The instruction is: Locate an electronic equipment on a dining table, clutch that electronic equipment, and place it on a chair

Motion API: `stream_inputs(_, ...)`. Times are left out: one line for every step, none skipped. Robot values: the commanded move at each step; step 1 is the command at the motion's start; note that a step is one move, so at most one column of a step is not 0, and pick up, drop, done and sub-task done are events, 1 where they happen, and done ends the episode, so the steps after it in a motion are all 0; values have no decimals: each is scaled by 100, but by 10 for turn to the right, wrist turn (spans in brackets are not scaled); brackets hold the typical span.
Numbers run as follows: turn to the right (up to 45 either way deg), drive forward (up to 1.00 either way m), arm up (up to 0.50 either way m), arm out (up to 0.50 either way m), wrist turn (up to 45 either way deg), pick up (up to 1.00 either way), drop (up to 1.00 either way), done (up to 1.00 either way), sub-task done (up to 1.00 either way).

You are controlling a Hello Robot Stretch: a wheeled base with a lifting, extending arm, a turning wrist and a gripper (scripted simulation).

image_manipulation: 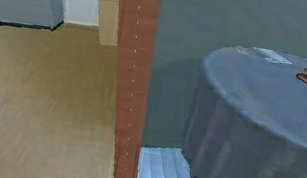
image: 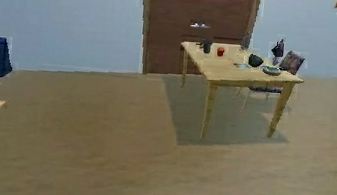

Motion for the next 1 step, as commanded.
stream_inputs(-120,0,0,0,0,0,0,0,0)
